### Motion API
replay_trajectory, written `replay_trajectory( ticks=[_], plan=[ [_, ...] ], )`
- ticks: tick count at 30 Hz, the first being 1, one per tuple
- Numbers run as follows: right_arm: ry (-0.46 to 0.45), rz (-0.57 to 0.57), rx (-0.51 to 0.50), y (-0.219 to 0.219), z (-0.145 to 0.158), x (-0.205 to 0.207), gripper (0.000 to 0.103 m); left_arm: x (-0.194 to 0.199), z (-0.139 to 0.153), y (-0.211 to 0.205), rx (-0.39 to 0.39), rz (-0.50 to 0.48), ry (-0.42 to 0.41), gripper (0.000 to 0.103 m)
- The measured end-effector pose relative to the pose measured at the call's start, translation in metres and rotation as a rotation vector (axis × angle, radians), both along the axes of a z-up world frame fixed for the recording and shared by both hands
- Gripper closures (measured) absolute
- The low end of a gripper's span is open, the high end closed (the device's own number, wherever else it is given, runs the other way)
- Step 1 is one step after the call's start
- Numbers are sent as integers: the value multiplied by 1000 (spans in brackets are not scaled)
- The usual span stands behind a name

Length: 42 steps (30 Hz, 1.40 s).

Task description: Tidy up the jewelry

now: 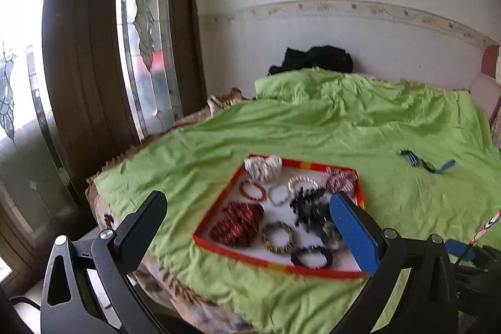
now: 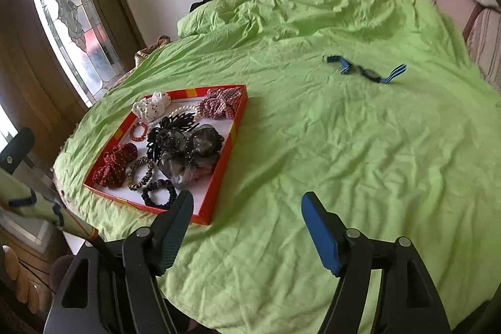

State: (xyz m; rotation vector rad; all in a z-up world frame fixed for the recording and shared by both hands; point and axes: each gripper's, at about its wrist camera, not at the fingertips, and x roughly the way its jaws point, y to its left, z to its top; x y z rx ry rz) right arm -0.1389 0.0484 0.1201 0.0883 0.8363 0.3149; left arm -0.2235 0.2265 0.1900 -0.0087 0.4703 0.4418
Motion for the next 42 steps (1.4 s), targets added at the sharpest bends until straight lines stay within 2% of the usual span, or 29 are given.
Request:
replay_trajectory(
  ticks=[10,21,27,42],
  plan=[
    [-32,-3,-30,-8,5,-19,23,-4,-20,-17,-51,-47,114,0],
    [-38,-8,-53,-10,6,-33,22,-4,-23,-27,-67,-85,159,0],
    [-37,-10,-60,-10,6,-36,21,0,-30,-28,-56,-70,201,0],
    [-14,-10,-84,-6,-2,-32,20,5,-42,-25,-63,-86,231,0]
  ],
)
